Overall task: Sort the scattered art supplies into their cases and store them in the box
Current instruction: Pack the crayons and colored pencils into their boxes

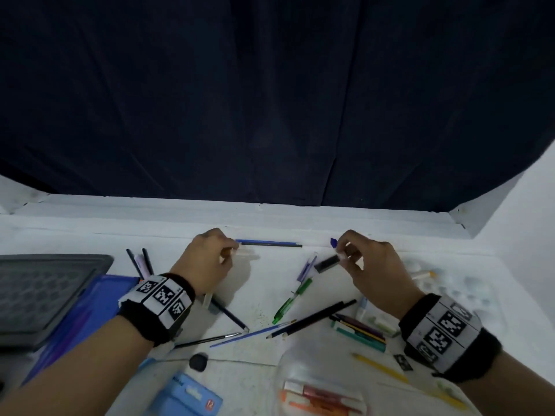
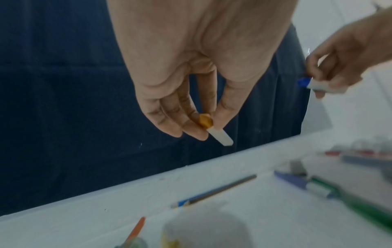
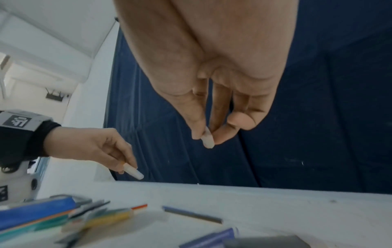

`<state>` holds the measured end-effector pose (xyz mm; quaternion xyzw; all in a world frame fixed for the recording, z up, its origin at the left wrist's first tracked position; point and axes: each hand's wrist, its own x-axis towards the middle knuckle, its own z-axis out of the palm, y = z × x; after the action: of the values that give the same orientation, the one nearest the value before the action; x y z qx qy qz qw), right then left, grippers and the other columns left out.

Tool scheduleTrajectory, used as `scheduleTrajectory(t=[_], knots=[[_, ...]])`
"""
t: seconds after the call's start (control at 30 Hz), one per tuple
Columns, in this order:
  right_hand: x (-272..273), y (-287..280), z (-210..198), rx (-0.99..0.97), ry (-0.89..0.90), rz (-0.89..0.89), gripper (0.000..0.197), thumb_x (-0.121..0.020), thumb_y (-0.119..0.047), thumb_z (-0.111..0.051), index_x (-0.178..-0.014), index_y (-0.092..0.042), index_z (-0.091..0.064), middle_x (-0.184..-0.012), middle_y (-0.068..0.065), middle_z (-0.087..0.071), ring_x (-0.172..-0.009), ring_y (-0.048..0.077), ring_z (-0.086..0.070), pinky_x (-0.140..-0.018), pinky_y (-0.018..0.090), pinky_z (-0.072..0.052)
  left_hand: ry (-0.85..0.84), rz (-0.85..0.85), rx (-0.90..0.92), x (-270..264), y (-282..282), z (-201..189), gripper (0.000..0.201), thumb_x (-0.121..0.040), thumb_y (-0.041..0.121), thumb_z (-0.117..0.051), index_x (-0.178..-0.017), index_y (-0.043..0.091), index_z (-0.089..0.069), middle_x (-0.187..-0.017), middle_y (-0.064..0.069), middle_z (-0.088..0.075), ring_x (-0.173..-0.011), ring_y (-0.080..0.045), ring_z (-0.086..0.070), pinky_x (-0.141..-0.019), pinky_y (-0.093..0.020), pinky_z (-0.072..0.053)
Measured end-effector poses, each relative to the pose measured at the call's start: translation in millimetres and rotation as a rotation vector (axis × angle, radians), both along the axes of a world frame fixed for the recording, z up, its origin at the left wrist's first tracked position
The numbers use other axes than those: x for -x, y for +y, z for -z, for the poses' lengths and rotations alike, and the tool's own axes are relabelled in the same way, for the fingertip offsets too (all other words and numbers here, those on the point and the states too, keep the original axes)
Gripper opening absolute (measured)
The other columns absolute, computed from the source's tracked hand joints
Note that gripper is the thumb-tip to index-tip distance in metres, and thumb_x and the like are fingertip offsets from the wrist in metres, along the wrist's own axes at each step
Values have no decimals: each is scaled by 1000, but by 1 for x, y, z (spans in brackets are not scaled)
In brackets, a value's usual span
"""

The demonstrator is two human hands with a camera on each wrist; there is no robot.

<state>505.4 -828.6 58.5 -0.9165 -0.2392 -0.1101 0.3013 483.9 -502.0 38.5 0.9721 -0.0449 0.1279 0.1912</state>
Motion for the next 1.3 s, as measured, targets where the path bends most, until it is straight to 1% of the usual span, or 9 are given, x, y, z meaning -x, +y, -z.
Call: scheduleTrajectory(t=[0.07, 0.17, 0.33, 0.5, 0.6, 0.7, 0.83, 1.07, 1.3], knots=[[29, -6, -14, -49, 30, 14, 38, -86, -7, -69, -102, -34, -48, -80, -13, -67, -74, 7, -65, -68, 36, -55, -41, 16, 73, 27, -2, -16, 25, -83, 5, -69, -100, 21, -77, -90, 7, -63, -74, -2, -57, -72, -3, -37], [73, -15, -32, -108, 68, -3, 48, -86, -5, -69, -117, -35, -48, -80, -10, -68, -72, 7, -65, -60, 17, -47, -78, 15, 247, 78, -4, -36, 23, -82, 7, -75, -96, 25, -78, -90, 9, -69, -77, -6, -65, -76, -11, -50], [143, -24, -39, -145, 149, -2, 35, -81, -13, -78, -101, -35, -59, -74, -6, -68, -70, 7, -66, -62, 13, -48, -56, 96, 597, 168, -12, -52, 17, -80, 11, -80, -95, 19, -77, -85, 3, -75, -77, -9, -68, -76, -16, -53], [201, -21, -18, -165, 276, -19, 17, -88, -22, -73, -93, -24, -56, -68, -8, -72, -63, 10, -66, -63, 19, -47, 111, 180, 971, 235, -30, -37, 21, -75, 7, -78, -93, 2, -69, -66, 7, -63, -62, -8, -55, -67, -15, -48], [229, -14, -1, -173, 371, -20, 16, -90, -23, -71, -92, -21, -55, -68, -6, -72, -62, 8, -66, -62, 20, -47, 198, 189, 1057, 254, -34, -14, 23, -76, 9, -79, -94, 3, -66, -67, -10, -57, -66, -15, -52, -68, -23, -48], [253, -7, 13, -156, 426, -22, 16, -91, -28, -69, -91, -23, -53, -69, -4, -72, -64, 12, -67, -66, 29, -52, 238, 200, 1091, 269, -39, 0, 24, -78, 10, -79, -97, 2, -67, -71, -8, -65, -70, -17, -64, -72, -27, -51], [279, -1, 26, -165, 564, -16, 16, -92, -27, -68, -90, -19, -54, -69, -4, -73, -59, 6, -66, -58, 15, -48, 291, 225, 1050, 284, -52, 7, 23, -75, 9, -80, -95, 4, -69, -74, -13, -68, -70, -21, -64, -70, -23, -52], [299, -1, 48, -163, 848, 19, 22, -93, -26, -67, -91, -8, -55, -72, 10, -74, -64, 21, -74, -54, 33, -57, 499, 331, 682, 309, -92, 24, 20, -80, 15, -81, -99, 15, -75, -89, 3, -77, -83, -8, -73, -79, -22, -58], [299, 1, 59, -122, 884, 11, 18, -94, -25, -66, -92, -9, -57, -73, 13, -73, -62, 26, -73, -53, 32, -59, 504, 324, 467, 303, -127, 41, 19, -81, 23, -81, -99, 19, -78, -88, 8, -75, -79, 1, -68, -75, -14, -54]])
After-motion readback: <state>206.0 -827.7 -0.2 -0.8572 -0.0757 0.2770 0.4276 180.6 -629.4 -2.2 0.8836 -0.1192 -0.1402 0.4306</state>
